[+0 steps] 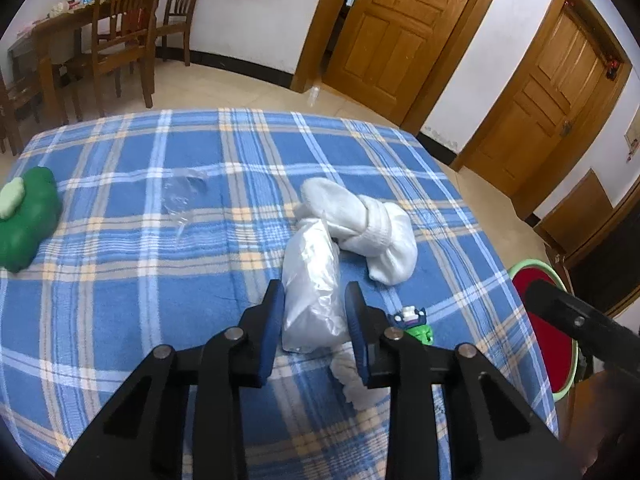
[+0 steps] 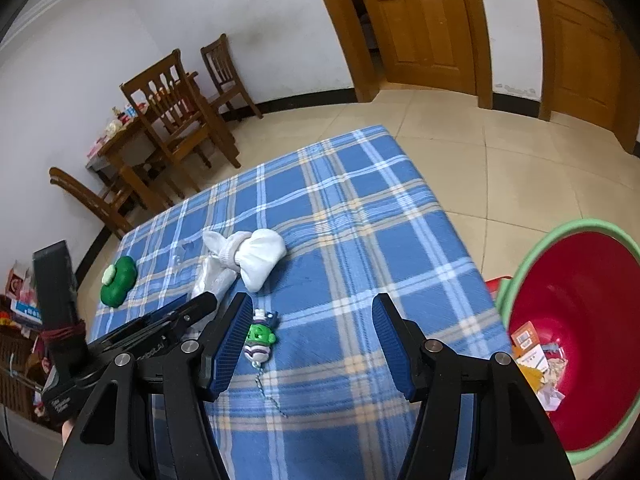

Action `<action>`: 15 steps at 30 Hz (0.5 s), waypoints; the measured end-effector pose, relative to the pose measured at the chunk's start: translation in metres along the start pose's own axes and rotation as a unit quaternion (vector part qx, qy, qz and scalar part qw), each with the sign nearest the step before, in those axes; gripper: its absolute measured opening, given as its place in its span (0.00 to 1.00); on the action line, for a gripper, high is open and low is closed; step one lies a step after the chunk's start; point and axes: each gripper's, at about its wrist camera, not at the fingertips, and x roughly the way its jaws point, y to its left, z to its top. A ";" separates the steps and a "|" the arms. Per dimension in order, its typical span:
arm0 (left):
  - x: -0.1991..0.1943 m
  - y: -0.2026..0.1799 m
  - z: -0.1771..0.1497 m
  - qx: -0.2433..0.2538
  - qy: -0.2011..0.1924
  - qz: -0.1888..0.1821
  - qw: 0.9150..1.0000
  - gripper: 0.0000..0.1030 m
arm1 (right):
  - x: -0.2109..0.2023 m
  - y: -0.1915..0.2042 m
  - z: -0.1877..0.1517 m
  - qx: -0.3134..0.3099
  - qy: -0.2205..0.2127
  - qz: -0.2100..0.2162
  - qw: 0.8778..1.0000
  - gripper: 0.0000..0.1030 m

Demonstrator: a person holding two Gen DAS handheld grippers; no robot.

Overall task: Collect trash
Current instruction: 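Grasp the clear plastic bag with the left tool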

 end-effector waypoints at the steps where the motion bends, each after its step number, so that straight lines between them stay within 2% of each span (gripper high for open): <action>1: -0.004 0.003 0.000 -0.005 -0.004 -0.003 1.000 0.29 | 0.003 0.002 0.001 -0.002 0.001 0.001 1.000 0.62; 7: -0.027 0.024 0.003 -0.039 -0.032 0.005 0.999 0.29 | 0.026 0.019 0.009 -0.017 0.013 0.009 1.000 0.62; 15: -0.034 0.047 0.002 -0.068 -0.045 0.022 0.996 0.29 | 0.067 0.034 0.015 -0.022 0.039 0.007 0.999 0.62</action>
